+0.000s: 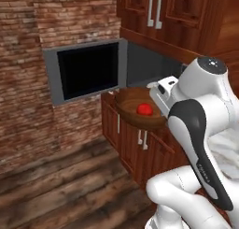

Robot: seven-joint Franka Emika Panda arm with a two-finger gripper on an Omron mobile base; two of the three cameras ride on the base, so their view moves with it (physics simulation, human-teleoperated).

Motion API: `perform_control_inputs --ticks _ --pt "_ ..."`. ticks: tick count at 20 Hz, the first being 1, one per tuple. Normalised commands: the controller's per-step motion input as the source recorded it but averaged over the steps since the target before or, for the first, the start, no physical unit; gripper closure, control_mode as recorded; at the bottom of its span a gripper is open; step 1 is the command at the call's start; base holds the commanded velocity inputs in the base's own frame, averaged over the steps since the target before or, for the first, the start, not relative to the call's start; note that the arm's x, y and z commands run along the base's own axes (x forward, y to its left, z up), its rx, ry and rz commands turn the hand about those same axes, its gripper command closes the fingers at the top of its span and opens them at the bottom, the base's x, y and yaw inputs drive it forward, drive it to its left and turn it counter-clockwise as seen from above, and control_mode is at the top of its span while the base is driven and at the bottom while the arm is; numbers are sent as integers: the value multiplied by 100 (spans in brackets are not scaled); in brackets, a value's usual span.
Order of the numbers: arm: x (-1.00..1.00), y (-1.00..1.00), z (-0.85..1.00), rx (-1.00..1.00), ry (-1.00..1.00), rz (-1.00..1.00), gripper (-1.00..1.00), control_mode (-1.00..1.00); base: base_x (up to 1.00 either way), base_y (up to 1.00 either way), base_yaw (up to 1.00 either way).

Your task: Pick the tomato from the sink and place it in the bowl. Then pick the bowl and place it in the microwave. Then close the microwave door and press the start button.

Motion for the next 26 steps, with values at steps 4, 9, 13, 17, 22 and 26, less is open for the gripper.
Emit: perform_control_inputs --ticks 4,9,13,17,22,26 --pt "0 0 0 0 0 0 100 100 39 0 -52" --pt "0 0 0 0 0 0 100 100 57 1 -50" --pt "0 0 0 0 0 0 100 100 47 9 -46" --pt "0 0 0 0 0 0 100 100 8 9 -45" --pt "0 0 0 0 0 0 100 100 0 7 -44" --pt "0 0 0 0 0 0 100 100 0 23 -44"
